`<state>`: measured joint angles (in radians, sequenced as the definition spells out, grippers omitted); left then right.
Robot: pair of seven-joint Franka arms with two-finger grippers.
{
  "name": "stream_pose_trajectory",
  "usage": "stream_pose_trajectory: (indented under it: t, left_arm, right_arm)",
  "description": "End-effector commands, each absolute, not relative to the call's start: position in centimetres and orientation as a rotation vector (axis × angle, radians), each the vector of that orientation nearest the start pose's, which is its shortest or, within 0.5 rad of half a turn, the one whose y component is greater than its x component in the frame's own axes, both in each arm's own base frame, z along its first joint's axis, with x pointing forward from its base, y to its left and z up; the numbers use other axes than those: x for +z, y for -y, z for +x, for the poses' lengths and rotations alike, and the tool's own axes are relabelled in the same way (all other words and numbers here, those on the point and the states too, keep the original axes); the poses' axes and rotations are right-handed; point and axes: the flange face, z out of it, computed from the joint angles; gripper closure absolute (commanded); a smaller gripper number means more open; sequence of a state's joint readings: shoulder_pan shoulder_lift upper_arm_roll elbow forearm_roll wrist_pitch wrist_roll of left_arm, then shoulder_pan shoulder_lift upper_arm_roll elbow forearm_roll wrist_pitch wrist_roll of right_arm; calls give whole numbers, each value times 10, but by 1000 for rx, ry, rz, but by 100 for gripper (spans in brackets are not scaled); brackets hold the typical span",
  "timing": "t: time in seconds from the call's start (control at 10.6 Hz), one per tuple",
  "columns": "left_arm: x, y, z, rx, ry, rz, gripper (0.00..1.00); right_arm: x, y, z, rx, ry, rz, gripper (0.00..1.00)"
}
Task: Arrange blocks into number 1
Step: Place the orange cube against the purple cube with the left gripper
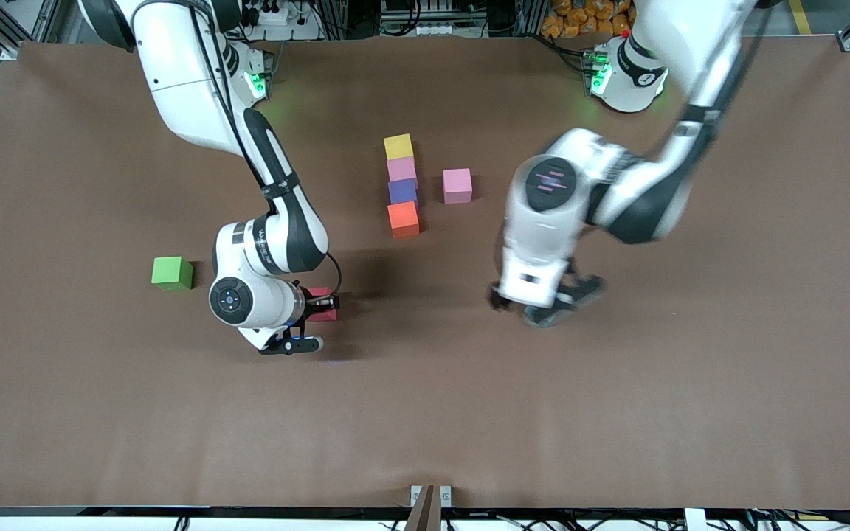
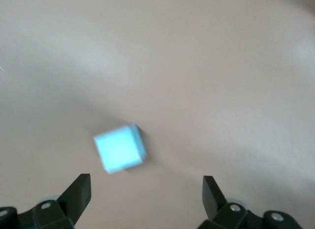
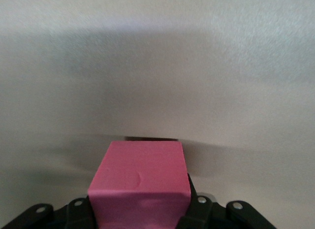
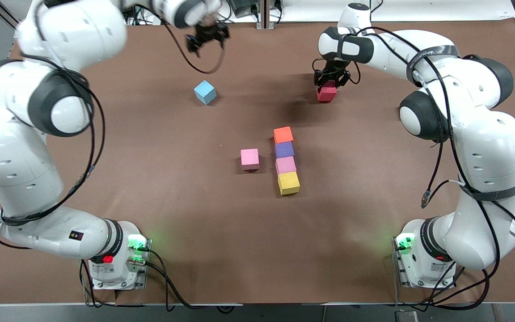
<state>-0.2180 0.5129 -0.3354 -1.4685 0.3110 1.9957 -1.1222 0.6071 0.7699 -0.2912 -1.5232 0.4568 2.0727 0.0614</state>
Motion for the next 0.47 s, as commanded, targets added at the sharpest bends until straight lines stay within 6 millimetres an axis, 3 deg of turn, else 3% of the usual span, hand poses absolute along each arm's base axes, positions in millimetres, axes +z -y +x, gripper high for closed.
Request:
stream_pose_trajectory:
  t: [0.0, 0.09, 0.19, 0.28, 0.38]
  left_arm:
    - [429, 248, 642, -174, 743, -3000, 0]
    - [433, 218, 646, -110, 673, -3008, 0]
    - [436, 202, 641, -15, 559, -3013, 0]
    - [444, 168, 640, 76, 495, -3018, 0]
    - [454, 154, 633, 136, 382, -3035, 0]
  right_arm:
    - [227, -294, 631, 282, 33, -3025, 56]
    - [235, -314, 625, 259, -2, -3046, 56]
    - [244, -333, 618, 250, -24, -3057, 55]
    - [255, -345, 615, 266, -11, -3059, 55]
    - [264, -348, 614, 285, 7, -3065, 55]
